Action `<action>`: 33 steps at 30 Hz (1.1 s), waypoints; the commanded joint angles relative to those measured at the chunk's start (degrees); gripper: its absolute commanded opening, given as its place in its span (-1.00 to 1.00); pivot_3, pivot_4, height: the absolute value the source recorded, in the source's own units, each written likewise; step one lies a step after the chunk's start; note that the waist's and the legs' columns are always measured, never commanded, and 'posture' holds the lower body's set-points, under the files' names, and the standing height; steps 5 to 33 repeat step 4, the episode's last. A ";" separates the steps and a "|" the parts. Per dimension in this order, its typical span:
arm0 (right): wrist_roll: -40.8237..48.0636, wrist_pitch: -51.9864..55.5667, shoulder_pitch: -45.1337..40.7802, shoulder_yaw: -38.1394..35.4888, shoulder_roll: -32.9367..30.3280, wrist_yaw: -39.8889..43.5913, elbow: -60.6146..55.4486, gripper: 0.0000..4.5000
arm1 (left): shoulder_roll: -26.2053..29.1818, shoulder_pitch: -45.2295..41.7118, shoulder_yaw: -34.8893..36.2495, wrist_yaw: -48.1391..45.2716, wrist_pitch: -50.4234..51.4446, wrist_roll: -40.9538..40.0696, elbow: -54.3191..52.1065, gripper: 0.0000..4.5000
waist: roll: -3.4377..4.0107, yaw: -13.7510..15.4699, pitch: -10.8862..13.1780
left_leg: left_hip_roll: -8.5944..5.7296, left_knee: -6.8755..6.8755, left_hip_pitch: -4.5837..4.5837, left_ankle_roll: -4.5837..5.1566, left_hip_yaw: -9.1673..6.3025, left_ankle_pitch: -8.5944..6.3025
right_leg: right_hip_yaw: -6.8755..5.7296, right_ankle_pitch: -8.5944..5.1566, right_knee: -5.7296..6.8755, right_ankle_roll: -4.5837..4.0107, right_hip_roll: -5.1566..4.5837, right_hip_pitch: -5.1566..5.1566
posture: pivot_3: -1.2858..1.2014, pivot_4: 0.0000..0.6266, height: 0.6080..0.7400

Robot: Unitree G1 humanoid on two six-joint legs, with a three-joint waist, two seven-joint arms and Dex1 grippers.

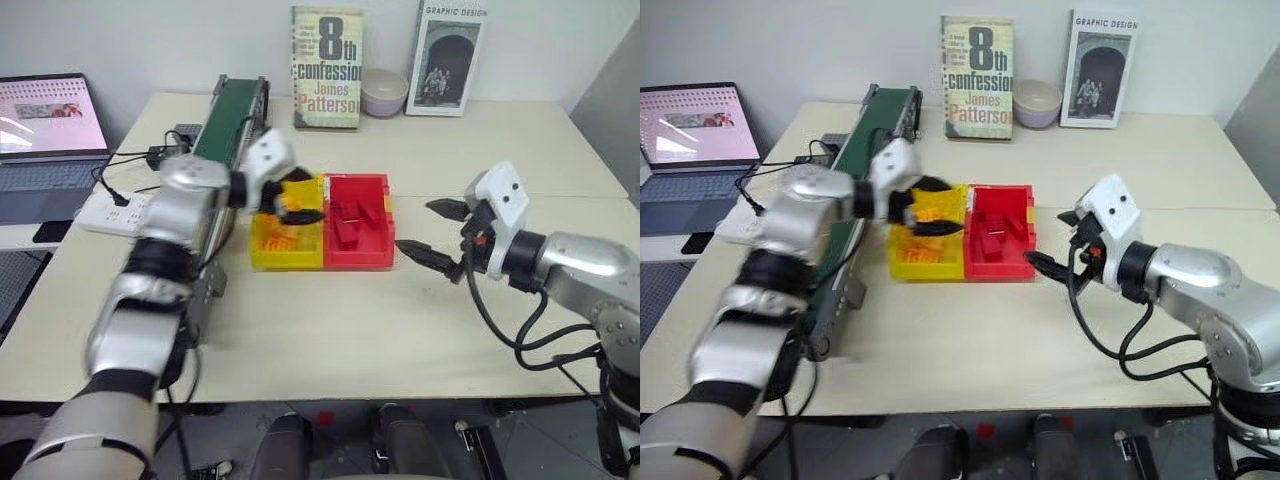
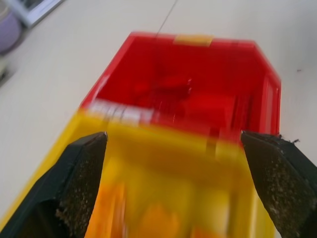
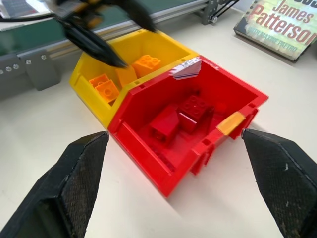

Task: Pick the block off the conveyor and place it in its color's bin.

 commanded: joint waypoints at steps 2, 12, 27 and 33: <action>-0.79 -6.43 -3.10 2.24 -1.45 8.25 4.98 1.00 | 9.83 11.13 9.61 1.21 15.68 -7.93 -24.25 0.98 | 0.01 0.01 0.01 | 0.02 -0.04 0.02 0.00 0.02 0.00 | 0.07 0.00 0.00 0.00 -0.01 0.00 | 0.03 -0.52 1.00; -1.55 -7.84 -3.79 3.40 -1.42 9.82 6.84 1.00 | 12.21 15.78 12.15 2.38 18.97 -9.53 -29.14 0.98 | 0.01 0.17 0.01 | 0.02 -0.03 0.02 -0.01 -0.06 0.00 | 0.01 -0.03 0.00 0.01 -0.02 0.03 | 0.03 -0.52 1.00; -1.55 -7.84 -3.79 3.40 -1.42 9.82 6.84 1.00 | 12.21 15.78 12.15 2.38 18.97 -9.53 -29.14 0.98 | 0.01 0.17 0.01 | 0.02 -0.03 0.02 -0.01 -0.06 0.00 | 0.01 -0.03 0.00 0.01 -0.02 0.03 | 0.03 -0.52 1.00; -1.55 -7.84 -3.79 3.40 -1.42 9.82 6.84 1.00 | 12.21 15.78 12.15 2.38 18.97 -9.53 -29.14 0.98 | 0.01 0.17 0.01 | 0.02 -0.03 0.02 -0.01 -0.06 0.00 | 0.01 -0.03 0.00 0.01 -0.02 0.03 | 0.03 -0.52 1.00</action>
